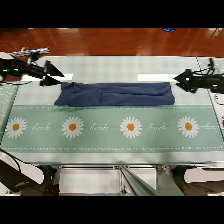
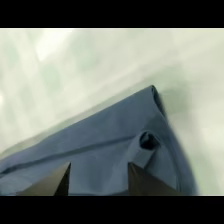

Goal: Fold the shirts.

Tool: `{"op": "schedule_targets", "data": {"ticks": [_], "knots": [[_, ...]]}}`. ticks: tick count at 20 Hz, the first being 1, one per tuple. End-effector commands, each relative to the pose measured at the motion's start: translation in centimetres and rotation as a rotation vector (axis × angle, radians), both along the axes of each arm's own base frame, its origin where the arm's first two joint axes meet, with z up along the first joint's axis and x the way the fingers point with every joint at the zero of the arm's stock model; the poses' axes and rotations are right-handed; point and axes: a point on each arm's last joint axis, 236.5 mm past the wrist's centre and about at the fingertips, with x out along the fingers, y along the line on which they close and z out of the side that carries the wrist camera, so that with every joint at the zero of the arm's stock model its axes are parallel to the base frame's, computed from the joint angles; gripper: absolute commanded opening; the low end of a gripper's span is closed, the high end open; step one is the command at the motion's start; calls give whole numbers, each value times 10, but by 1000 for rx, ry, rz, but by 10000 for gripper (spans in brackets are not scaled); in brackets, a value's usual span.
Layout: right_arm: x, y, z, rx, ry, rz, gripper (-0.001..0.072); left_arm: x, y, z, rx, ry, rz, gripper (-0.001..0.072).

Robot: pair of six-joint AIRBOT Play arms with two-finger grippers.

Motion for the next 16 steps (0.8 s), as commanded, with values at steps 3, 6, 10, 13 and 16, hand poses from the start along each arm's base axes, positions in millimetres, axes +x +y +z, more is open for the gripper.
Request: {"op": "schedule_targets", "data": {"ticks": [3,6,10,13,16], "knots": [[-79,-91,54,-237,46,-16,415,-64,92,75,406,-83,44,505],[-118,-134,40,-355,129,-175,415,-87,65,116,572,-327,68,505],[-119,-106,-23,-188,150,-301,415,-111,-3,98,595,-548,63,506],[-105,-75,-54,-83,184,-257,416,-123,-37,59,575,-542,-4,506],[-79,-44,-69,19,169,-194,417,-116,-50,42,566,-534,-22,505]]}}
